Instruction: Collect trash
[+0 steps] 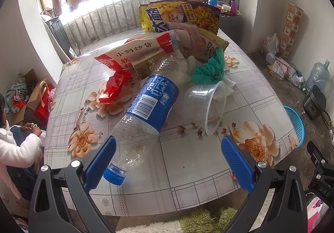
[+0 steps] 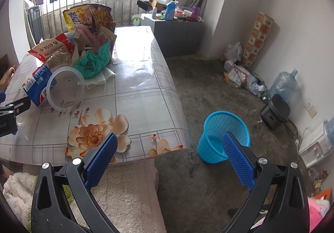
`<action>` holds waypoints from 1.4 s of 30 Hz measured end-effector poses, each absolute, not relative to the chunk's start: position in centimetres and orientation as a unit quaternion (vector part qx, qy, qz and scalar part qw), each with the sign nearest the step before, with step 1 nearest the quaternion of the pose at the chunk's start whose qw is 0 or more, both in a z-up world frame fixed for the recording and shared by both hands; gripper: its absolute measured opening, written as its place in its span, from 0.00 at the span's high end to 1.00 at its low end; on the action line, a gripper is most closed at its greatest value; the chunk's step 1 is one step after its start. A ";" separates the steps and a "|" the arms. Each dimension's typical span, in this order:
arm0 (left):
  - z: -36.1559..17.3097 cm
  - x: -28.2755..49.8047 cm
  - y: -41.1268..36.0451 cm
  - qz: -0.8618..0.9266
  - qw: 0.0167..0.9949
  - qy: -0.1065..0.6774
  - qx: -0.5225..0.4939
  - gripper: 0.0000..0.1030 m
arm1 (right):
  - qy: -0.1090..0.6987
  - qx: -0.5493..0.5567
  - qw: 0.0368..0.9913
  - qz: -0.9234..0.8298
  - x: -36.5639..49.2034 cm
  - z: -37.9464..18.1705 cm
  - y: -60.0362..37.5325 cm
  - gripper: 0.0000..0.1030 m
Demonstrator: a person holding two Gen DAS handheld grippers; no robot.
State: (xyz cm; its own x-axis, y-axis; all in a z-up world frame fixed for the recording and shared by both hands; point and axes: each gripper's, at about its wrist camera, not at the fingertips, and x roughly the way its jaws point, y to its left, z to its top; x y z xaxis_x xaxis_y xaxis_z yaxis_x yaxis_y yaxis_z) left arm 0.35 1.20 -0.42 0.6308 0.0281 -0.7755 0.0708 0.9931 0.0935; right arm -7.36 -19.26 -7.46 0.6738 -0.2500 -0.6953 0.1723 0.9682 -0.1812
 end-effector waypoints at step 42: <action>-0.8 0.5 1.6 -0.001 0.900 0.431 0.058 0.04 | 0.388 -0.051 0.913 -0.111 -7.1 -7.6 -18.9 0.07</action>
State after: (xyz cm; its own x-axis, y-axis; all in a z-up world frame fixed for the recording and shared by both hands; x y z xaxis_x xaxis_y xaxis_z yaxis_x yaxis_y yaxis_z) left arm 0.47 1.63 -0.84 0.6283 0.0475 -0.7765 0.0523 0.9933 0.1031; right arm -7.07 -18.86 -7.58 0.6741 -0.2425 -0.6977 0.1635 0.9701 -0.1793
